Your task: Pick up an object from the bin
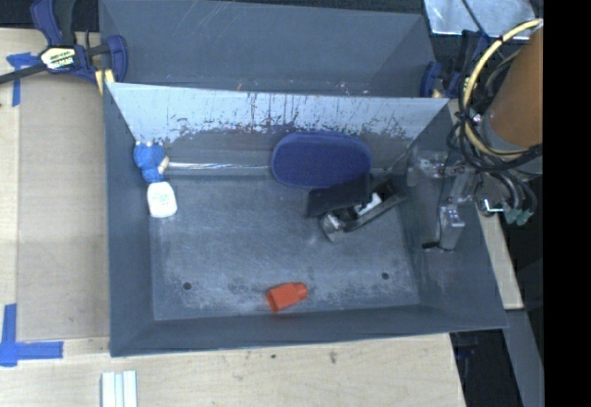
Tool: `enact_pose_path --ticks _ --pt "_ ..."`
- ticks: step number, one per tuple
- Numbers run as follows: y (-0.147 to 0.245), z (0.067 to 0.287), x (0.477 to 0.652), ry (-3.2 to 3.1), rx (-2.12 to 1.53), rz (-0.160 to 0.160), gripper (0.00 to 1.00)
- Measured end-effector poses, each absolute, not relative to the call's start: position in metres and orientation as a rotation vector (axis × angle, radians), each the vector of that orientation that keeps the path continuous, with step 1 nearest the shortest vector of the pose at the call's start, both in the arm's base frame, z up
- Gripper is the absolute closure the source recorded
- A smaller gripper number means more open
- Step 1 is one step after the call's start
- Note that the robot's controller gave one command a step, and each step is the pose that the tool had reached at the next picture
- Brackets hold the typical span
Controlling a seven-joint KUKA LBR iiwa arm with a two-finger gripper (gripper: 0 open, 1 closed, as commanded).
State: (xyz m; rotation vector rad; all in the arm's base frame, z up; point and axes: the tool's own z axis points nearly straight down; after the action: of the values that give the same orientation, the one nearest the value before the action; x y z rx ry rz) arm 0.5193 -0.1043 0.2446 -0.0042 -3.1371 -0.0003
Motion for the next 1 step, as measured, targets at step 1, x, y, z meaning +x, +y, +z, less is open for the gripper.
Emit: enact_pose_path --ticks 1 --pt "-0.0848 0.0693 0.6134 -3.115 0.34 0.002 0.0"
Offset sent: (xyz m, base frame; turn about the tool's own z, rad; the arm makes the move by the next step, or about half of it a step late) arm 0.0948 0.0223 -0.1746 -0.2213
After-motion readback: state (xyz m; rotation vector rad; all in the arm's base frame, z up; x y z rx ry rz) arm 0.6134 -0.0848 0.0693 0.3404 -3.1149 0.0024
